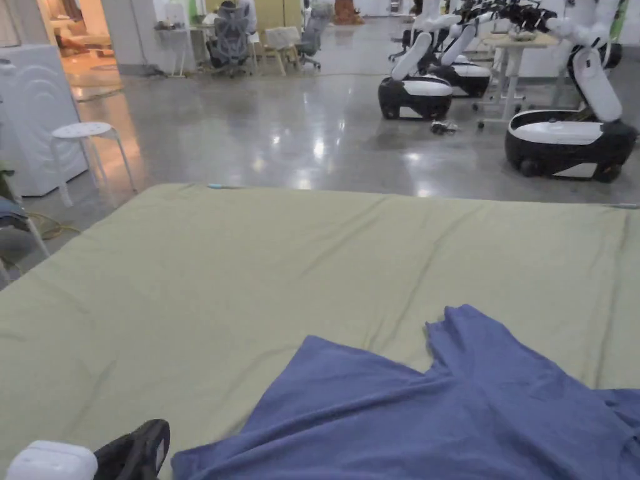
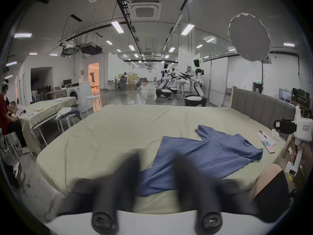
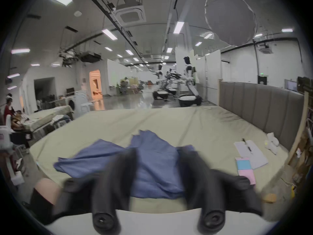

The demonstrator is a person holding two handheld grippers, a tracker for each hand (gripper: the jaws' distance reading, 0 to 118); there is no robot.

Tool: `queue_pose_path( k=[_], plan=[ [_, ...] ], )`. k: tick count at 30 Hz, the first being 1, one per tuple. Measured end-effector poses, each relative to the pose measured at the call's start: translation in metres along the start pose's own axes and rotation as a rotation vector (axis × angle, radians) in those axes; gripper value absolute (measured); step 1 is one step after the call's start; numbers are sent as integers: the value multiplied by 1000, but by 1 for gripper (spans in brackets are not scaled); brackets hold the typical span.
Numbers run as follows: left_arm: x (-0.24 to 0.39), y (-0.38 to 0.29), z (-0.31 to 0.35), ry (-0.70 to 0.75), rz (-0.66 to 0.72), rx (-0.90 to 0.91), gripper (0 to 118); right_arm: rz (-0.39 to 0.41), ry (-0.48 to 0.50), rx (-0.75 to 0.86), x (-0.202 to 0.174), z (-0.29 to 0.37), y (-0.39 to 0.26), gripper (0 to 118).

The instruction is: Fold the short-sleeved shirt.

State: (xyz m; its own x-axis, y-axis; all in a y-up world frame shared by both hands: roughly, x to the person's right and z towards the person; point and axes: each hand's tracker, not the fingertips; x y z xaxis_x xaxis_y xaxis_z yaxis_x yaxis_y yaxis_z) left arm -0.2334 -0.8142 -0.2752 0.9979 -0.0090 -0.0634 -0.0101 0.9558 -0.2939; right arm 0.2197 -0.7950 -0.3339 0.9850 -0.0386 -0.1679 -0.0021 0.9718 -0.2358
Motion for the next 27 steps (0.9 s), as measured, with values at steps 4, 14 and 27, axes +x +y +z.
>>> queue_pose_path(
  k=[4,14,27],
  plan=[
    [-13,-16,-16,-19,52,-80,0,50,104,13,-30,-9,0,0],
    [-61,-62,-140,-15,217,-297,84,45,164,-21,-52,-46,-2,0],
    [-45,-96,-191,-169,241,-491,2,-8,135,-22,-35,-58,10,0]
  ],
)
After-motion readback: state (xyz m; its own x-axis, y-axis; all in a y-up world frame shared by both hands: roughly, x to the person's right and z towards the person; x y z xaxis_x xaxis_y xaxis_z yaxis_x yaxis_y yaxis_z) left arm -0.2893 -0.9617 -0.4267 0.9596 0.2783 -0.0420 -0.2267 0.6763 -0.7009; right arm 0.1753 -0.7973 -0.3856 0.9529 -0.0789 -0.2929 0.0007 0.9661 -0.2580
